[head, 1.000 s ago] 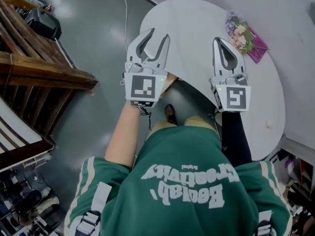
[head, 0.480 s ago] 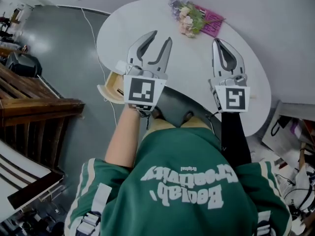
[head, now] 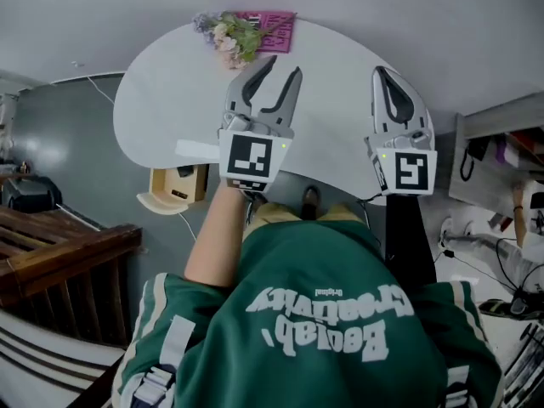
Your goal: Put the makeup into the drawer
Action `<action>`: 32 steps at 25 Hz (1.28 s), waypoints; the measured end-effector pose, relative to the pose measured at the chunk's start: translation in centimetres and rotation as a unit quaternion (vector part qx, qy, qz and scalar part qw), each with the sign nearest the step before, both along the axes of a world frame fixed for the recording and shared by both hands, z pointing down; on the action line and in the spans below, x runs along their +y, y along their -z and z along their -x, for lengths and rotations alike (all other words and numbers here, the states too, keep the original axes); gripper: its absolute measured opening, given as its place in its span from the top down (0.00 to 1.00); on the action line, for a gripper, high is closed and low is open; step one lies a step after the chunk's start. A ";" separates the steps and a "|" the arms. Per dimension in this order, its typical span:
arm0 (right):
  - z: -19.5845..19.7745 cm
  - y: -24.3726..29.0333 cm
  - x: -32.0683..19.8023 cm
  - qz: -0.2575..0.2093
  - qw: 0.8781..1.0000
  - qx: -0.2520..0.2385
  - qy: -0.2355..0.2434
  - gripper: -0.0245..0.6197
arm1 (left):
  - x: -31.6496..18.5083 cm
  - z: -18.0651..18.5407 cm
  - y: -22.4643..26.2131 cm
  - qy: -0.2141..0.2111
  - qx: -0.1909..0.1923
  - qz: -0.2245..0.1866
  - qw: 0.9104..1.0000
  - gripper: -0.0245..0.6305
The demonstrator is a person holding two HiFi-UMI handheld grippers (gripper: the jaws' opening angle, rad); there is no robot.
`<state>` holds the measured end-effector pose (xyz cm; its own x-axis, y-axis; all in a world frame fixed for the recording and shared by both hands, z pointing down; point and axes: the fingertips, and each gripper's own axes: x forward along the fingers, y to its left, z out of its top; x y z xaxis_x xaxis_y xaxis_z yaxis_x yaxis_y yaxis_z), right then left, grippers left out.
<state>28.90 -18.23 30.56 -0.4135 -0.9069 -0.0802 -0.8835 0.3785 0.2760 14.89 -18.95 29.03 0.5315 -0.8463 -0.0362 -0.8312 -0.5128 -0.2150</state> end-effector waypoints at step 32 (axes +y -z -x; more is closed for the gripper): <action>-23.7 -4.3 7.9 0.051 0.962 -0.001 -0.270 0.95 | 1.6 -28.0 -27.0 -0.328 -0.258 0.208 0.885 0.56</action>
<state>52.58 -10.36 34.91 0.1190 -0.9927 0.0207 -0.9597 -0.1096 0.2587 42.85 -17.32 56.07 0.7680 -0.2323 0.5968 -0.1715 -0.9725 -0.1579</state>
